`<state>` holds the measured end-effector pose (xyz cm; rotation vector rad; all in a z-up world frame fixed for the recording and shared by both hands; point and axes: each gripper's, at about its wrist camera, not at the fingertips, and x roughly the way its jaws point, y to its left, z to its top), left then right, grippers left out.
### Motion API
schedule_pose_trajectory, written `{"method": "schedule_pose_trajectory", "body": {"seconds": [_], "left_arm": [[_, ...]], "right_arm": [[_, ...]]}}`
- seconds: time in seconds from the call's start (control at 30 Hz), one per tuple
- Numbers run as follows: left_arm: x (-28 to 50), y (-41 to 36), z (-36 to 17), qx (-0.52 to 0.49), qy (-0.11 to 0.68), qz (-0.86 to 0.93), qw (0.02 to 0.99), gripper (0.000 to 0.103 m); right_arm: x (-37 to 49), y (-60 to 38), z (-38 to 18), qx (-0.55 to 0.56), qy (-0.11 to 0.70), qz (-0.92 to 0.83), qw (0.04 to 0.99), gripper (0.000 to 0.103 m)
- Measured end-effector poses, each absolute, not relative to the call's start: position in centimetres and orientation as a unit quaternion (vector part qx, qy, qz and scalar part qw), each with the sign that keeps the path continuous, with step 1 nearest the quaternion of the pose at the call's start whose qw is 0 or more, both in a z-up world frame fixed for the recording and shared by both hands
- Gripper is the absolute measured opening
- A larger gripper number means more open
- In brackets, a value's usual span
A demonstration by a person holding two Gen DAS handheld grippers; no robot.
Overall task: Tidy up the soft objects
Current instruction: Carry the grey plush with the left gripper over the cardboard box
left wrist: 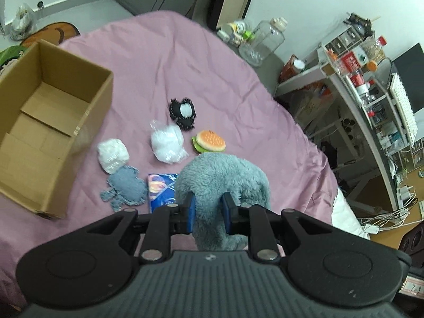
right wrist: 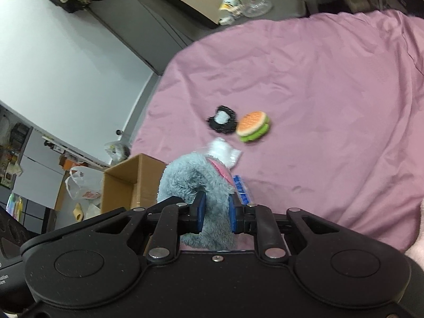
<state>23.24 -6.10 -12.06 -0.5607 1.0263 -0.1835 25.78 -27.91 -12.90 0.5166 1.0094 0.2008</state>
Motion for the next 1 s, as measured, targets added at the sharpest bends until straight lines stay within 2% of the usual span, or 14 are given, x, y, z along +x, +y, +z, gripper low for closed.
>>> {"method": "schedule_pose_trajectory", "body": {"seconds": [0.5, 1.0], "left_arm": [[21.6, 1.7, -9.8, -0.287, 0.456, -0.054, 0.840, 0.020], [24.3, 8.6, -10.3, -0.307, 0.456, -0.022, 0.835, 0.020]], "right_arm": [[25.6, -19.9, -10.9, 0.225, 0.465, 0.139, 0.845, 0.016], [29.0, -12.7, -11.2, 0.203, 0.480, 0.165, 0.837, 0.016]]}}
